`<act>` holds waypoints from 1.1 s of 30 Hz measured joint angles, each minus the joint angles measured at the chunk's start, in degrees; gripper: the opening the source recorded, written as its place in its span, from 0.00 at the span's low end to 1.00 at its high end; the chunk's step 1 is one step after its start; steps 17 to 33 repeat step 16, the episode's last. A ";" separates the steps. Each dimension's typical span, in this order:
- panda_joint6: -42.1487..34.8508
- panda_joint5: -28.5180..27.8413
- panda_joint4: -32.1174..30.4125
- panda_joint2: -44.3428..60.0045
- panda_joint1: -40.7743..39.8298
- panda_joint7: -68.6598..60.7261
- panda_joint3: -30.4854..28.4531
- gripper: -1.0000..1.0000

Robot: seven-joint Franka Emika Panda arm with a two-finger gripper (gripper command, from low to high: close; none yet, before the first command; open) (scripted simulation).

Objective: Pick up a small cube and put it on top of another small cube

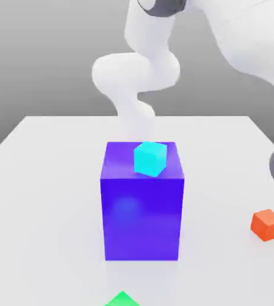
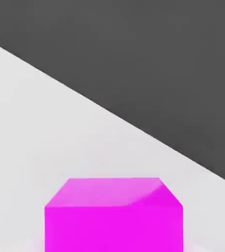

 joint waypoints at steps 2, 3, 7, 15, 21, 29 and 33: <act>0.11 1.70 -2.38 -2.49 -3.42 -1.19 -1.55 0.00; 0.21 2.52 -3.59 -3.71 -5.13 -1.76 -2.31 0.00; 0.79 6.20 -8.63 -8.70 -11.65 -4.24 -5.70 0.00; 7.83 9.71 -12.80 -6.36 -19.63 -6.92 -10.87 1.00; 7.83 9.71 -12.80 -6.36 -19.63 -6.92 -10.87 1.00; 7.83 9.71 -12.80 -6.36 -19.63 -6.92 -10.87 1.00; 7.83 9.71 -12.80 -6.36 -19.63 -6.92 -10.87 1.00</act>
